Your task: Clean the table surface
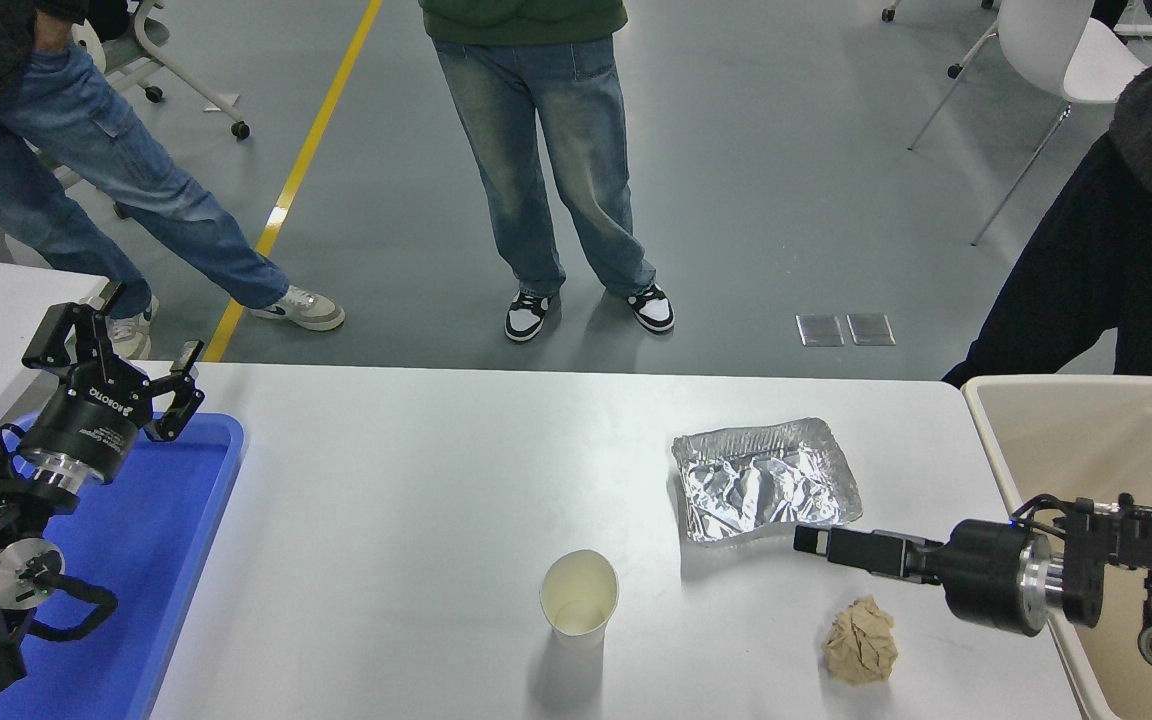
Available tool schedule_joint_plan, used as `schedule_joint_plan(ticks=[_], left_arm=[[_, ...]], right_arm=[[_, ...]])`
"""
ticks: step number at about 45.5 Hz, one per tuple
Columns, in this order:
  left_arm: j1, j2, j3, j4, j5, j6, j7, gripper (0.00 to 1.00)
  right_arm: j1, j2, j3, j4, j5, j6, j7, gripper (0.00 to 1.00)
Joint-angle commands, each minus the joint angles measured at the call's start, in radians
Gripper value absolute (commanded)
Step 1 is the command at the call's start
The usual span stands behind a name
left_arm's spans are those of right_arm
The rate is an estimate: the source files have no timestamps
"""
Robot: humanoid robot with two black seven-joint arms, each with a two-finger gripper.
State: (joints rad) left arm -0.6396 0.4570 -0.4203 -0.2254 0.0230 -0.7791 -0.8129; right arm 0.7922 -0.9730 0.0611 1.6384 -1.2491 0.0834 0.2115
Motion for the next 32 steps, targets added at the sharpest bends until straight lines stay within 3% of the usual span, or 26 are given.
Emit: schedule_joint_plan(ticks=[1, 24, 32], left_arm=[[0.0, 0.0, 0.0, 0.0, 0.0, 0.0, 0.0, 1.0], [0.0, 0.0, 0.0, 0.0, 0.0, 0.0, 0.0, 1.0], [0.0, 0.0, 0.0, 0.0, 0.0, 0.0, 0.0, 1.0]], right_arm=[[0.124, 0.014, -0.087, 0.037, -0.018, 0.032, -0.034, 0.99], [0.174, 0.175, -0.086, 0.035, 0.243, 0.091, -0.294, 0.99], [0.173, 0.224, -0.081, 0.032, 0.329, 0.091, -0.319, 0.99]])
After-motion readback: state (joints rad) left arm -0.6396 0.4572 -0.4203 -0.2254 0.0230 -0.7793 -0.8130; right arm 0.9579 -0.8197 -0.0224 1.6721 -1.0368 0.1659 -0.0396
